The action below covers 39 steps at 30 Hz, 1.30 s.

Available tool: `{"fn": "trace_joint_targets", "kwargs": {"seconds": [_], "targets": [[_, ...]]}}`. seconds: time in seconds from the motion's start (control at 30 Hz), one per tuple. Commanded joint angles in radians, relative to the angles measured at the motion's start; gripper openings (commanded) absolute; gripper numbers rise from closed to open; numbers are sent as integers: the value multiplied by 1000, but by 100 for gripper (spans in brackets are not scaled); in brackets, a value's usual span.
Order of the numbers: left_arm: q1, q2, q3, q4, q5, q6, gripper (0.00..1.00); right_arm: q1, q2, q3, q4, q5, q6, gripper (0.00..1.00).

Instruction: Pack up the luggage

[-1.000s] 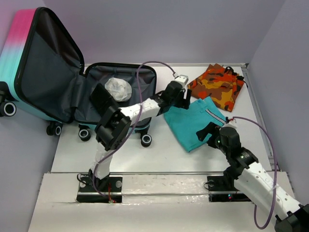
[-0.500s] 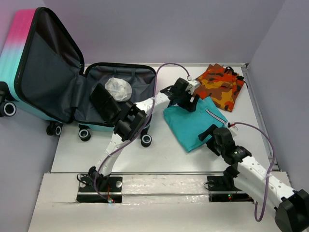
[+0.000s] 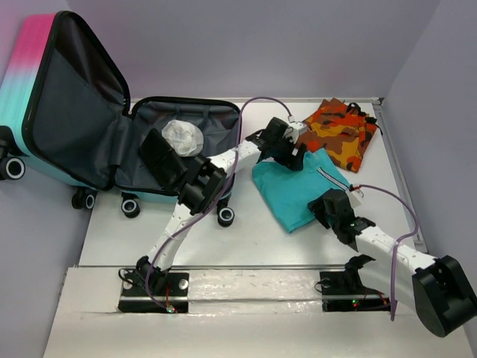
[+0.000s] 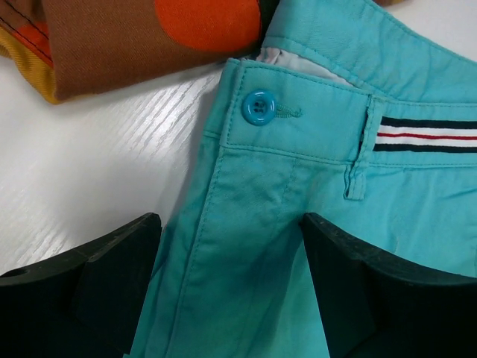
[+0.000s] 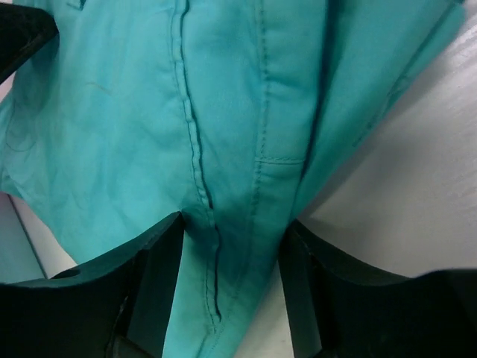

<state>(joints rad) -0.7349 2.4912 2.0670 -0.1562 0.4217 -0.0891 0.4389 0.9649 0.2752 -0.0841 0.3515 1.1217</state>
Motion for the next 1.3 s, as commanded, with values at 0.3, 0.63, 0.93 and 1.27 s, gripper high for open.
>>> {"fn": "trace_joint_targets", "kwargs": {"seconds": [0.3, 0.63, 0.93, 1.27], "targets": [[17, -178, -439, 242, 74, -130, 65, -8, -144, 33, -166, -71, -207, 14], [20, -253, -660, 394, 141, -215, 19, -26, -112, 56, -177, -115, -266, 11], [19, -357, -663, 412, 105, -241, 6, -35, -152, 105, -161, -109, -341, 7], [20, -581, -619, 400, 63, -279, 6, -35, -195, 266, -144, -193, -473, 7]]}}
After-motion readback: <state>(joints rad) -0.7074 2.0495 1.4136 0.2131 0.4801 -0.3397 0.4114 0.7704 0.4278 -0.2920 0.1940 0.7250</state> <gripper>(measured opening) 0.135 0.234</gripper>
